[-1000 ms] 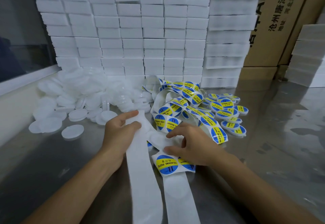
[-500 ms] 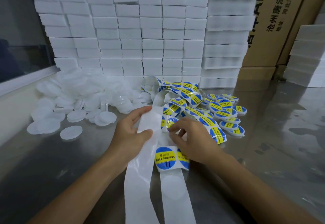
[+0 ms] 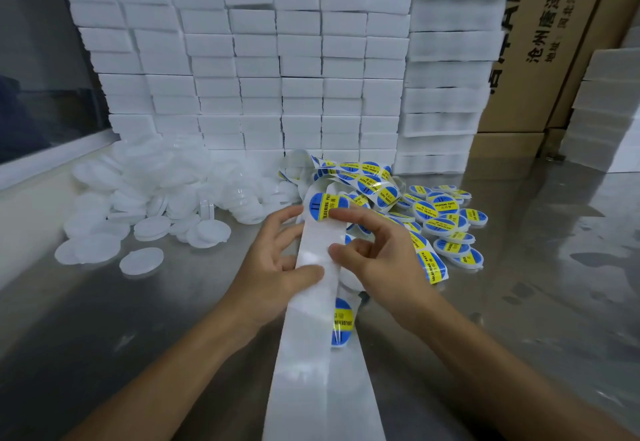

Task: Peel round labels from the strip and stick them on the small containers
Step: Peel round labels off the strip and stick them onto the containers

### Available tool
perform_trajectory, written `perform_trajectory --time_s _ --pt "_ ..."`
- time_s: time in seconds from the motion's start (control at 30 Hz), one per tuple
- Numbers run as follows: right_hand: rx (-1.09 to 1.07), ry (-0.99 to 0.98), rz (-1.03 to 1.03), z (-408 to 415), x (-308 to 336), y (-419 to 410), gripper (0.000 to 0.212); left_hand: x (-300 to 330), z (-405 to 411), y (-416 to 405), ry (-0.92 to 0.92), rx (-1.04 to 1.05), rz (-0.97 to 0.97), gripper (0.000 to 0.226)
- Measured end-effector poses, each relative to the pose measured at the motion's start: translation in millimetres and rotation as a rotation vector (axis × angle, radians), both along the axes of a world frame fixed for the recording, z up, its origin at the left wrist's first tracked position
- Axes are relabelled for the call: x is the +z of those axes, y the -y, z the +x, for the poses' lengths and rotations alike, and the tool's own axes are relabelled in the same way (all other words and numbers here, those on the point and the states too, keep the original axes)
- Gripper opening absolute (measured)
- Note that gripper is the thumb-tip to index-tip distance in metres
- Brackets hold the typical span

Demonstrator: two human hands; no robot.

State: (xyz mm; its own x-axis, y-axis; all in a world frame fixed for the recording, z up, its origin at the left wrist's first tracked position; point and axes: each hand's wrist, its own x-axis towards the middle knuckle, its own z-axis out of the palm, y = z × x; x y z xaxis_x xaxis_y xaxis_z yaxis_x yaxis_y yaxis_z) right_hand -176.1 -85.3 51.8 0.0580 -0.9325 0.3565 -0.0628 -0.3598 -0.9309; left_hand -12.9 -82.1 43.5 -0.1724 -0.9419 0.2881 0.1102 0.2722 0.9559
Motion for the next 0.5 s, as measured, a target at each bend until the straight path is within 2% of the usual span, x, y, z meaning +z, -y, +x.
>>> perform_trajectory --time_s 0.13,0.23,0.37,0.5 --pt "0.058 -0.087 -0.131 2 -3 -1 0.058 2 1 4 -0.041 0.107 0.109 0.049" --pt "0.051 -0.209 -0.238 1 -8 1 0.061 0 2 6 -0.021 0.103 0.112 0.016" --pt "-0.111 -0.422 -0.487 -2 -14 5 0.037 -4 2 7 -0.007 0.147 0.061 0.027" --pt "-0.33 -0.575 -0.749 -6 -10 7 0.02 -4 0 7 0.014 0.158 0.034 0.023"
